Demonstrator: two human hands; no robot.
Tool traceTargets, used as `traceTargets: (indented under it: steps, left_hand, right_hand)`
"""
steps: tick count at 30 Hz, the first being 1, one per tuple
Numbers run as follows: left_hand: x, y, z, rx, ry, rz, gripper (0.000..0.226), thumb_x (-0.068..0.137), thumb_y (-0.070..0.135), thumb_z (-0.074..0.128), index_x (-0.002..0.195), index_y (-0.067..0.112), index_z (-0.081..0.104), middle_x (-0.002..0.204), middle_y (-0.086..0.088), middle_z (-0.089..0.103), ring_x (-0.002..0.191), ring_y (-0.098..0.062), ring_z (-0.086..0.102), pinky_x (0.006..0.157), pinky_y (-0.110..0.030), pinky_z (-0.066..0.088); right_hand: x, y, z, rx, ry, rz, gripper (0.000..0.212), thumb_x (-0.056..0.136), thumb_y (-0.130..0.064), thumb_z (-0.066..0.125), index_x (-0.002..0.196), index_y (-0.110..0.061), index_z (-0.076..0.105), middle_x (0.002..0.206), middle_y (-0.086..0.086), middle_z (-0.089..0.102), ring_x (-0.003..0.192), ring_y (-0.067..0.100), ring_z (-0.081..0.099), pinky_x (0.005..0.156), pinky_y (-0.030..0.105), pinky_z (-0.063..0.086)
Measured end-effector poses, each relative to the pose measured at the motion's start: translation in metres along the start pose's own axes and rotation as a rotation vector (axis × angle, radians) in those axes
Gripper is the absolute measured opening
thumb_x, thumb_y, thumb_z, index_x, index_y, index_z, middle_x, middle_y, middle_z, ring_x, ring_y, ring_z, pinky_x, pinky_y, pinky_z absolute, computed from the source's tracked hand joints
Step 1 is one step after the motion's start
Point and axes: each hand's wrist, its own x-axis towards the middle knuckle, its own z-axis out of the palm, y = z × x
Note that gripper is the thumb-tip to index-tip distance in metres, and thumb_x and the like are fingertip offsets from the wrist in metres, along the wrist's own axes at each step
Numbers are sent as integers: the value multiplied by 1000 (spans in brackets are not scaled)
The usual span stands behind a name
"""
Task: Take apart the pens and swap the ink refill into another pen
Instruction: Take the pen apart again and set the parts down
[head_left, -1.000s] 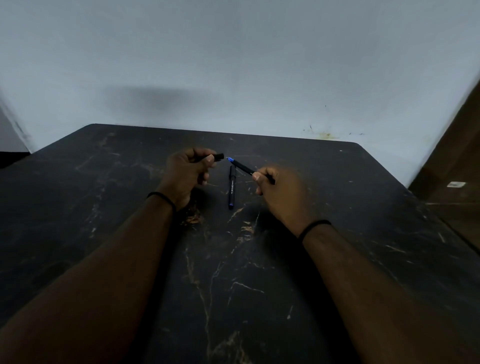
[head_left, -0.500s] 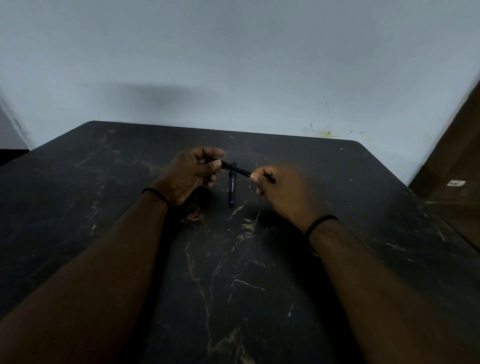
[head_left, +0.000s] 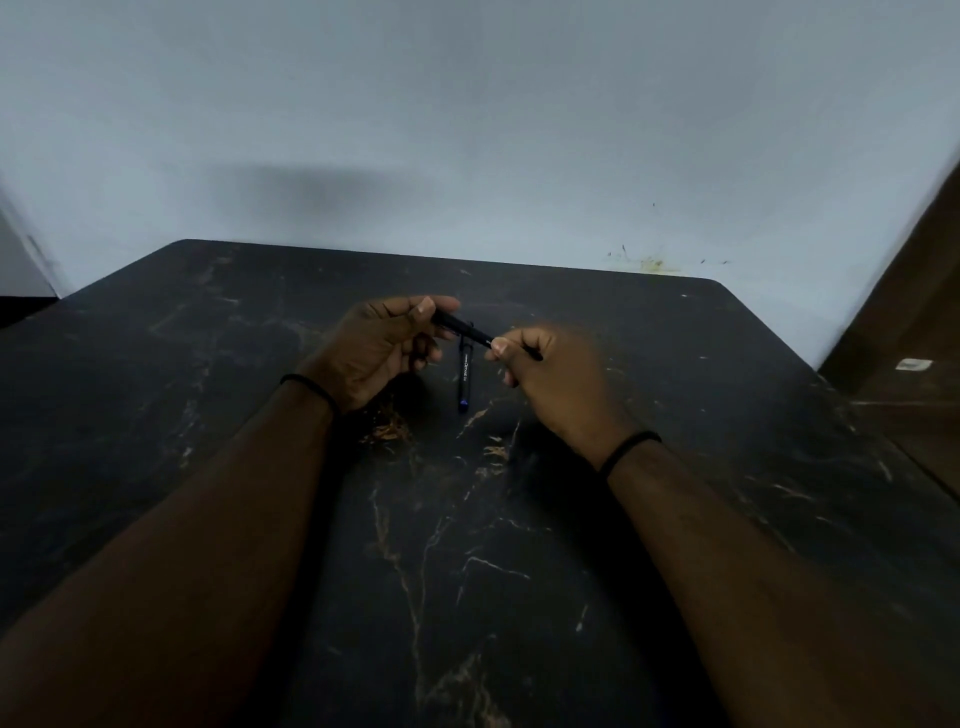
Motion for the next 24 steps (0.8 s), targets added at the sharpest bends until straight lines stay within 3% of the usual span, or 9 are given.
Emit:
traceTargets:
  steps: [6,10,17,20,22,24]
  left_hand:
    - [2,-3,0,0,12,5,27,88,25,56,106,10,69,83,-2,74,60,-9,61,56,-20,42]
    - [2,-4,0,5,29,14,22,89,22,56,102,9,68,78,-2,74,58,-8,62,54,-18,44]
    - [-1,-2,2,6,38,9,21,101,13,45,101,7,65,72,-1,73,56,-8,61,52,-18,46]
    - [-1,-1,6,17,43,35,23,101,17,46,106,10,67,76,-1,72,58,-10,60,53,-19,44]
    - [0,-2,13,63,108,45,23,101,25,49,111,15,67,79,-2,72,58,-10,57,52,-19,42]
    - [3,-5,23,229,272,51,23,100,37,52,108,21,65,79,0,68,57,-7,55,52,-20,41]
  right_hand:
    - [-1,-3,-1,27,-12,30,23,95,-26,63,74,-23,73,60,-3,64,60,19,57,64,36,49]
    - [0,-4,0,42,-17,48,26,94,-26,64,69,-26,70,58,-3,62,54,14,50,58,30,42]
    - [-2,-6,10,48,18,56,30,95,-25,63,66,-28,68,57,0,60,55,17,49,57,31,40]
    - [-3,-6,8,5,14,58,29,96,-28,60,69,-27,68,56,-7,61,52,9,52,58,27,43]
    - [-2,-6,4,-25,39,45,29,98,-29,57,70,-26,67,58,-6,65,53,7,55,59,26,44]
    - [-1,-5,0,-87,93,36,29,100,-33,53,76,-24,65,65,-5,68,58,4,58,58,25,42]
